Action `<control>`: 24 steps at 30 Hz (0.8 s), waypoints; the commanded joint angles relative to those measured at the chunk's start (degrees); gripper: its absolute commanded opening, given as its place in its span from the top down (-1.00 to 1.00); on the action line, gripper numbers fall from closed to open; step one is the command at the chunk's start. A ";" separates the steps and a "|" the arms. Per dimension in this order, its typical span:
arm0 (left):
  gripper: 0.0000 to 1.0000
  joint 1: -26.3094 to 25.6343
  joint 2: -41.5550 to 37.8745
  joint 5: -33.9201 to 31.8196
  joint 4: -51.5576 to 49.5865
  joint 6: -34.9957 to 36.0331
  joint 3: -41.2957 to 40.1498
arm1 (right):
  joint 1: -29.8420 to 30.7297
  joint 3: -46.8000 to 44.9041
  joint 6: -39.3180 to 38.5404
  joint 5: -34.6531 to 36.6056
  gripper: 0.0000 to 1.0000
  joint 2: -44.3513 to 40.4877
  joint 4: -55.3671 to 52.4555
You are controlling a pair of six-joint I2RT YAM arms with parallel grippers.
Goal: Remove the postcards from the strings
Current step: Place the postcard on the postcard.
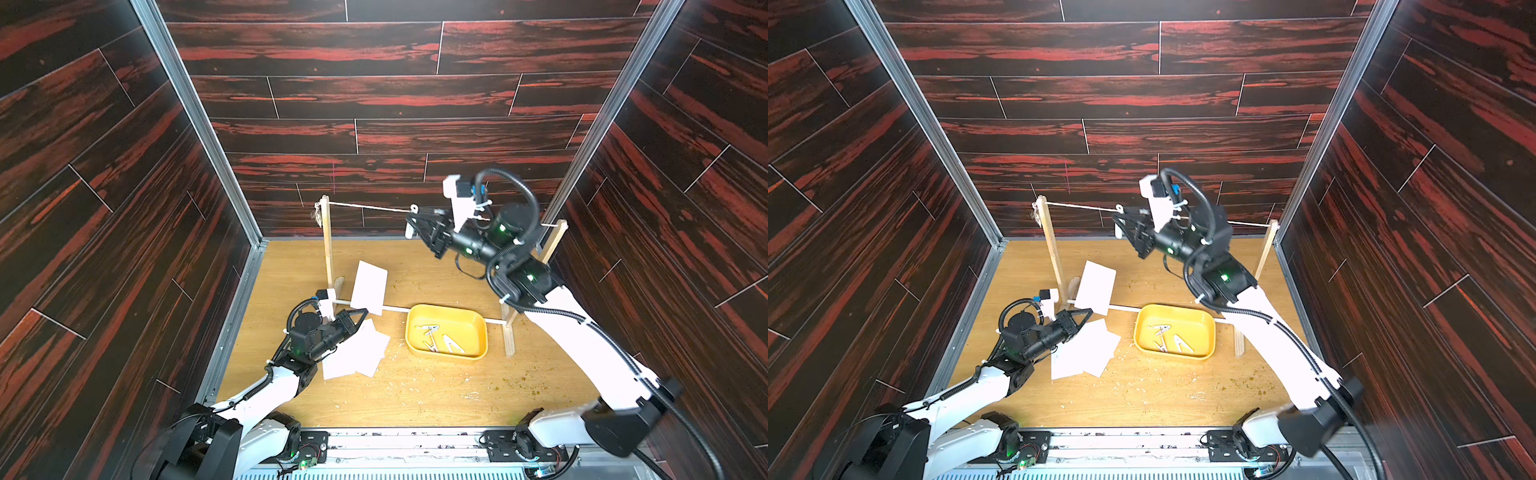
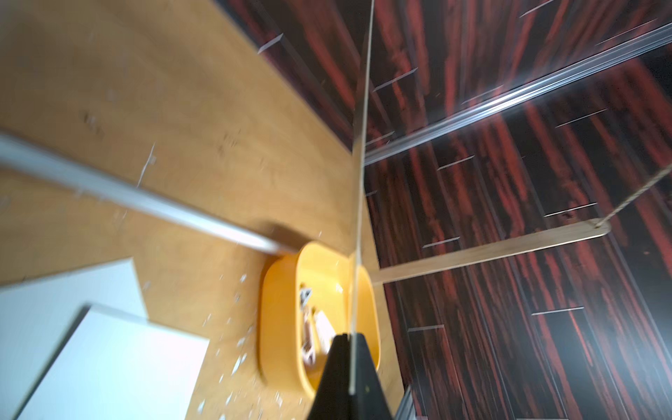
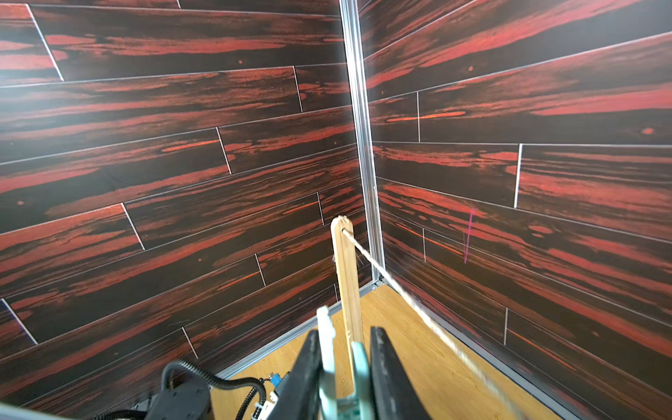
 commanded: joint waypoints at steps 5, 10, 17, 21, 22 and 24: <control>1.00 -0.60 -0.12 5.90 -14.36 0.39 -2.22 | -0.13 -14.87 1.79 2.42 0.51 -10.62 1.07; 1.00 -1.60 2.11 7.14 -17.90 -0.47 -4.35 | -0.15 -23.00 2.64 3.29 0.51 -14.55 -0.57; 0.99 -2.89 1.88 6.04 -21.62 -1.11 -6.64 | -0.11 -32.00 5.60 4.04 0.51 -19.07 0.11; 0.36 -2.89 -0.92 0.44 -39.69 3.43 -2.19 | -0.14 -36.50 7.54 4.11 0.50 -21.22 0.88; 0.24 -2.94 -1.62 -0.55 -42.72 4.23 -1.53 | -0.18 -37.44 7.99 4.32 0.50 -21.62 1.17; 0.11 -2.95 -2.83 -2.18 -47.59 5.39 -0.07 | -0.14 -39.39 8.90 4.60 0.50 -22.34 1.60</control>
